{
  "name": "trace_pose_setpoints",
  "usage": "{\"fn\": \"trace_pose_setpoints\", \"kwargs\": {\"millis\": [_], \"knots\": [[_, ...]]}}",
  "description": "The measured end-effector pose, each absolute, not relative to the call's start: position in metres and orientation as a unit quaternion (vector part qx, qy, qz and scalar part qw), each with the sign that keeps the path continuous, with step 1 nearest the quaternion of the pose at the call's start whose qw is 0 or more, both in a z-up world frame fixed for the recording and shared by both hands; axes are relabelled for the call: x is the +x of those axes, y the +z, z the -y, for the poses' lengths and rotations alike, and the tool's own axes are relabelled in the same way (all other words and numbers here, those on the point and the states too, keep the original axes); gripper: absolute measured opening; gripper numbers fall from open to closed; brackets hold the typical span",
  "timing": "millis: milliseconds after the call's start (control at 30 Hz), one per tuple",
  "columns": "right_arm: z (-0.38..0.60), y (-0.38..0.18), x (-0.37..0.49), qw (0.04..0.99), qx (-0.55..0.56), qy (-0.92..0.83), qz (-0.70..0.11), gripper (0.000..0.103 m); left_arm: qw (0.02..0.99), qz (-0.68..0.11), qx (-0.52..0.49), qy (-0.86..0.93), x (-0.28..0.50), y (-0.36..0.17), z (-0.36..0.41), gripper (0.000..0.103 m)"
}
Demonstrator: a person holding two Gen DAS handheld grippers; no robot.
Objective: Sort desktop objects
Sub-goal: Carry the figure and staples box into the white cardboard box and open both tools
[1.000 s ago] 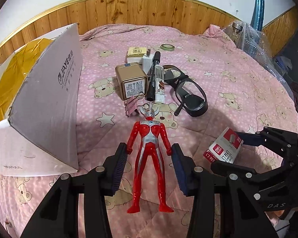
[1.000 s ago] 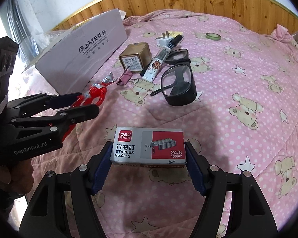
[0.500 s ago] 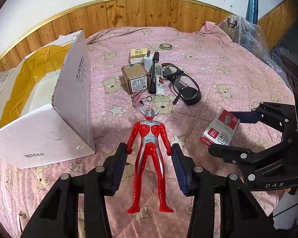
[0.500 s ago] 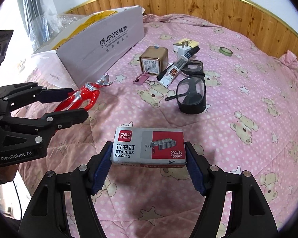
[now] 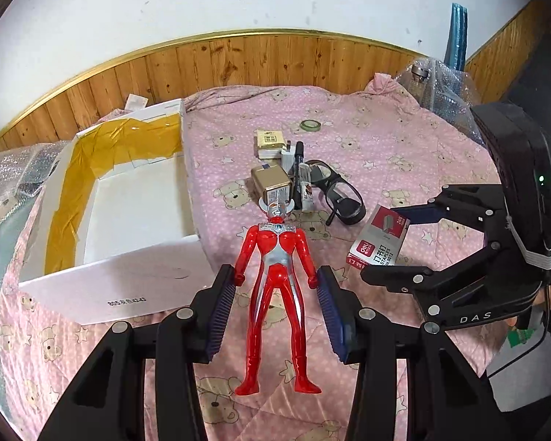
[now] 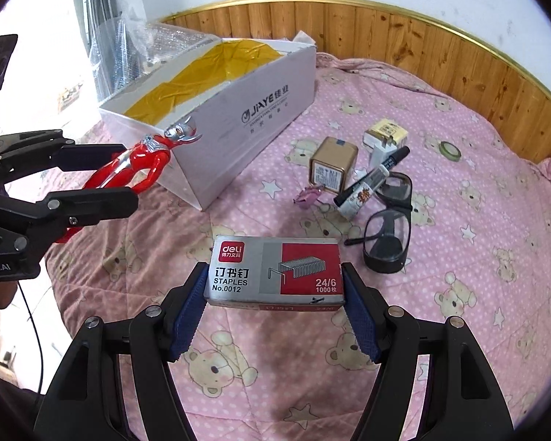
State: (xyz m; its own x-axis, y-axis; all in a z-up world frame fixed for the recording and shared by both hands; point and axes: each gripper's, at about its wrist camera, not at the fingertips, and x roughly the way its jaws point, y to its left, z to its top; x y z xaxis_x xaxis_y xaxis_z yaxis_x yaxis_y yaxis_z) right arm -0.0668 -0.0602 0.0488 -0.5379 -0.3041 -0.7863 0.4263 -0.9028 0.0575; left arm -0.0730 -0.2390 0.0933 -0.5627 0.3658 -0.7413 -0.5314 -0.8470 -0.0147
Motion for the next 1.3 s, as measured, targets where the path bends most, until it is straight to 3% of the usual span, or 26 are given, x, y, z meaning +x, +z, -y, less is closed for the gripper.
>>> {"fn": "trace_pose_setpoints", "kwargs": {"millis": [600, 1300], "knots": [[0.142, 0.122, -0.117, 0.277, 0.37, -0.881, -0.1, 0.072, 0.154, -0.098, -0.367, 0.912, -0.129, 0.126, 0.316, 0.047], [0.214, 0.085, -0.184, 0.328, 0.377, -0.857, -0.123, 0.072, 0.109, -0.059, -0.433, 0.893, -0.217, 0.077, 0.37, 0.048]]}}
